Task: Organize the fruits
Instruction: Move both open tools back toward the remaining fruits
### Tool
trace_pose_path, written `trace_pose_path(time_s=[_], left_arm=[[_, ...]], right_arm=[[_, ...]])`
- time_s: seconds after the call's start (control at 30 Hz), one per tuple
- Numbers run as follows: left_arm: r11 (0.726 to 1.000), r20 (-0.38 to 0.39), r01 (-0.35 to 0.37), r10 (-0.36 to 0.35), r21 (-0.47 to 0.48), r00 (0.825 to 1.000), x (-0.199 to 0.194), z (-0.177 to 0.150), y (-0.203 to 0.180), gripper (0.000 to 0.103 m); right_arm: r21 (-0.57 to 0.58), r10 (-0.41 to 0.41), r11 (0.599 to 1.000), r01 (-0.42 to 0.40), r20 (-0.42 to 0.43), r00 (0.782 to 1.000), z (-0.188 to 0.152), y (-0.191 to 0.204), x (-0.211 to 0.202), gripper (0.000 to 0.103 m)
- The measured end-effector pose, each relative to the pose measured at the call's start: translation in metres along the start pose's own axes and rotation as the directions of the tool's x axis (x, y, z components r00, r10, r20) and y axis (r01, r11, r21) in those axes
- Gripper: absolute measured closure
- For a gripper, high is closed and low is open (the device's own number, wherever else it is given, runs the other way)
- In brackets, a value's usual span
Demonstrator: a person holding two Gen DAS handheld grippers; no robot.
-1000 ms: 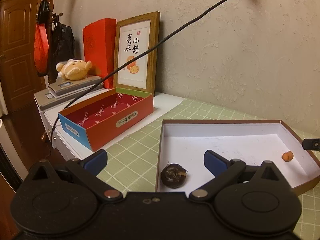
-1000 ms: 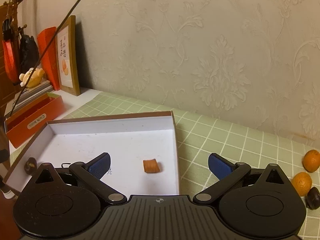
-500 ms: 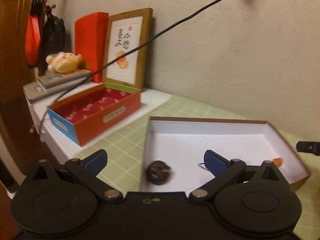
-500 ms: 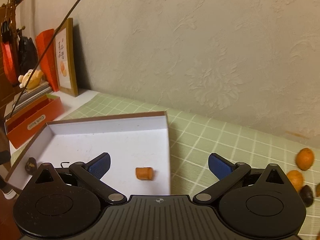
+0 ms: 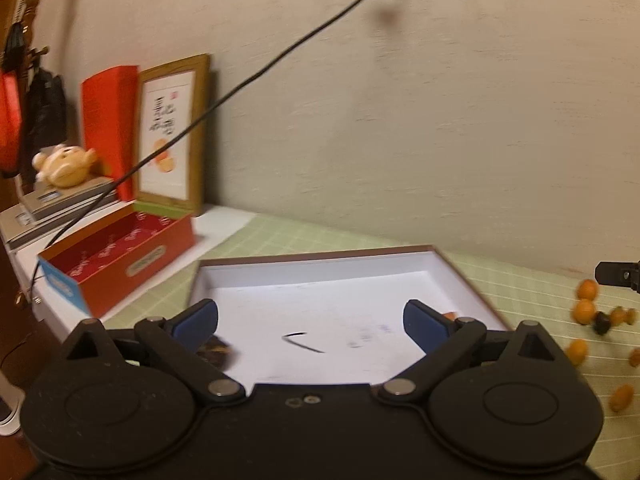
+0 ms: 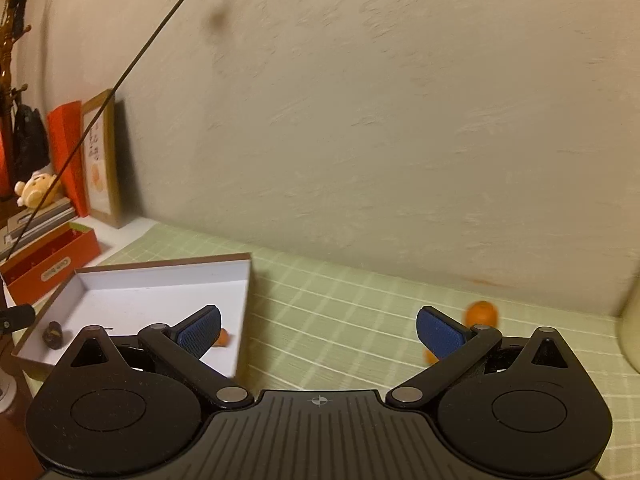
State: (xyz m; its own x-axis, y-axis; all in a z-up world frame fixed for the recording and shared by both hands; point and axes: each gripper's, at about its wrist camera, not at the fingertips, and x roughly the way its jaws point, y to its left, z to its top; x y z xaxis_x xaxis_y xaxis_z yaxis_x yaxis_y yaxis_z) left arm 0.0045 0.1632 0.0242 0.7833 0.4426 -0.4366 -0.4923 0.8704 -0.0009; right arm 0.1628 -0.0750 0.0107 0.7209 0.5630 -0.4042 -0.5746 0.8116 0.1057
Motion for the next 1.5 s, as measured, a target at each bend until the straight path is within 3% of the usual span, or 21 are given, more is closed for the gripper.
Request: trace_pose_path(time_s=[0.3,0.7,1.0,1.13,1.33,1.5], left_arm=[[0.992,-0.001,0.119,-0.119,0.046,0.993,-0.023,-0.008,-0.050,0.012],[0.964,-0.063,0.243,-0.237,0.112,0.970,-0.013,-0.025,-0.116,0.016],[0.925,-0.150,0.341,-0.318,0.169,0.936,-0.009,-0.047,-0.173,0.025],[0.909,-0.203,0.384,-0.351,0.162,0.914,-0.003,-0.057,-0.199,0.034],[0.889,-0.252,0.417,-0.366,0.192,0.896,-0.002,-0.074,-0.237,0.046],[0.888,-0.281,0.423,-0.365,0.183,0.888,0.004,-0.082,-0.258,0.054]], right_arm=[[0.024,-0.099,0.995,0.099,-0.002,0.995,-0.019,-0.046,-0.053,0.000],[0.076,-0.222,0.972,0.224,-0.028,0.975,-0.042,-0.105,-0.092,0.000],[0.095,-0.293,0.950,0.298,-0.058,0.954,-0.056,-0.135,-0.110,0.000],[0.112,-0.325,0.936,0.334,-0.094,0.941,-0.063,-0.151,-0.116,0.000],[0.121,-0.357,0.920,0.372,-0.132,0.925,-0.079,-0.171,-0.129,0.000],[0.139,-0.368,0.910,0.390,-0.160,0.916,-0.089,-0.185,-0.138,0.000]])
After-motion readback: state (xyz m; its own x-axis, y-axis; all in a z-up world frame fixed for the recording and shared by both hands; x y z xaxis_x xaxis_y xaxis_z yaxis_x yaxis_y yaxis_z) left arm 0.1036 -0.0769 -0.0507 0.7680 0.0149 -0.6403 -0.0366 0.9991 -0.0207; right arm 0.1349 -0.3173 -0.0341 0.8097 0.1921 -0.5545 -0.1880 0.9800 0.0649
